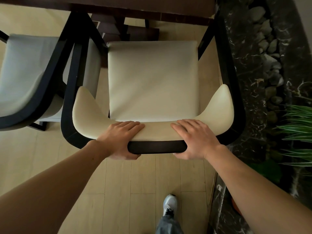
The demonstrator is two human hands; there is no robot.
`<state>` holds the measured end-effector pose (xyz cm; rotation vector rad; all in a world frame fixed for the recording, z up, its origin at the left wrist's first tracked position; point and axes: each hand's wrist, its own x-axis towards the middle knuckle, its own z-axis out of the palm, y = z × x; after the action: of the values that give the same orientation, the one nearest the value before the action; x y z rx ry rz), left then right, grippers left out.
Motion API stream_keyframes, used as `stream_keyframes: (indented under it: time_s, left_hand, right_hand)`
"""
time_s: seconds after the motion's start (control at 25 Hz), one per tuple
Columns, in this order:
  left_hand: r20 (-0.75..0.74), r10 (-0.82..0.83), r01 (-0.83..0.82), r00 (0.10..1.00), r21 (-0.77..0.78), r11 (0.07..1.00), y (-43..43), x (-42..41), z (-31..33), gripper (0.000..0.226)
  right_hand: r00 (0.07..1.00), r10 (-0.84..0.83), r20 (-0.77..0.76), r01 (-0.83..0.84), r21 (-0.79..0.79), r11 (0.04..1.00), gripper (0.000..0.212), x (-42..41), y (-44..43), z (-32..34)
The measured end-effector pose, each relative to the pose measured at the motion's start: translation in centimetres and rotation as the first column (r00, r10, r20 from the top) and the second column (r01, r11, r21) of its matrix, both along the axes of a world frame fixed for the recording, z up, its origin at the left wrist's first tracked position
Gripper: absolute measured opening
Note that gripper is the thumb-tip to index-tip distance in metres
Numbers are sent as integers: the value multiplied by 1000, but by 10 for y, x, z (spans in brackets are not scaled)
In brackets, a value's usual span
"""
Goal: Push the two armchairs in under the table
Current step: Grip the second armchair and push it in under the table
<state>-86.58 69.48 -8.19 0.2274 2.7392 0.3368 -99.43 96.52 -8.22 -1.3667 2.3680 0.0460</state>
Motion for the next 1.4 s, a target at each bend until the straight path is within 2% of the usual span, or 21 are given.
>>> stream_keyframes:
  time_s: [0.52,1.4]
  left_hand:
    - [33,-10,10,999,-17,1000,-32,-42,-1,102]
    - [56,-28,28,998,-1,1000,-36,-40,-1,103]
  right_hand:
    - [999,-13,-39,12,-37,999,94,-36,-27,-2]
    - [999,-28,-34,28,-8,1000,98,-28,-32,-5]
